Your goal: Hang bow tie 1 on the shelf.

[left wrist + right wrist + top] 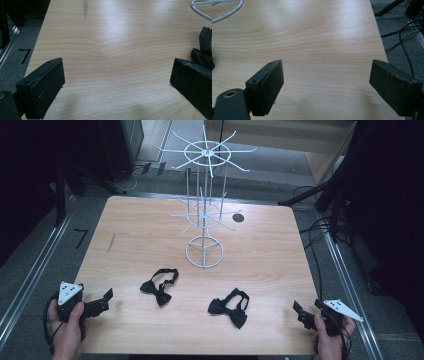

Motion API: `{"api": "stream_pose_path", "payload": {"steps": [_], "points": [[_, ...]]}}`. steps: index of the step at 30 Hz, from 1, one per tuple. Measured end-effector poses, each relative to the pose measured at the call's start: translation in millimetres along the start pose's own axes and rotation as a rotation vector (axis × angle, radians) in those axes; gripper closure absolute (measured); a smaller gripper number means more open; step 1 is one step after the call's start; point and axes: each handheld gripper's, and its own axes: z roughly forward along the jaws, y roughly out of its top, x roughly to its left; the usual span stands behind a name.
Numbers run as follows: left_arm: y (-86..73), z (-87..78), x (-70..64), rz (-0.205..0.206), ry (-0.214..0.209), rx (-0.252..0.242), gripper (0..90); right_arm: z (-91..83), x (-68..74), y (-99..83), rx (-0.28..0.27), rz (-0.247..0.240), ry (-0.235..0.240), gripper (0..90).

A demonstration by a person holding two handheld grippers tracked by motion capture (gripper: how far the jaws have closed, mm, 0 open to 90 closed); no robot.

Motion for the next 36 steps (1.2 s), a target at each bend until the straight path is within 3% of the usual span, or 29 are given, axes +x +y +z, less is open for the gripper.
{"api": "stream_pose_path", "payload": {"steps": [4, 19, 23, 27, 31, 36], "points": [[-0.3, -0.3, 2.3, -0.021, -0.012, -0.007, 0.0, -3.2, 4.0, 1.2, -0.023, -0.001, 0.011, 12.7], [-0.4, 0.3, 1.1, -0.017, -0.024, 0.009, 0.0, -10.5, 34.6, 8.7, -0.075, -0.019, 0.084, 12.8], [-0.6, 0.0, 0.0, -0.011, -0.035, 0.015, 0.0, -9.3, 43.2, 9.9, -0.071, -0.028, 0.103, 13.3], [0.0, 1.6, -0.1, -0.017, -0.039, 0.019, 0.0, -6.7, 55.7, 11.4, -0.065, -0.005, 0.142, 13.6], [0.6, 2.8, -0.7, -0.013, -0.042, 0.028, 0.0, -4.1, 65.6, 12.7, -0.063, -0.021, 0.147, 14.1], [0.9, 3.4, -1.2, -0.007, -0.044, 0.032, 0.0, 1.5, 81.3, 14.4, -0.036, -0.013, 0.164, 20.2]]}}
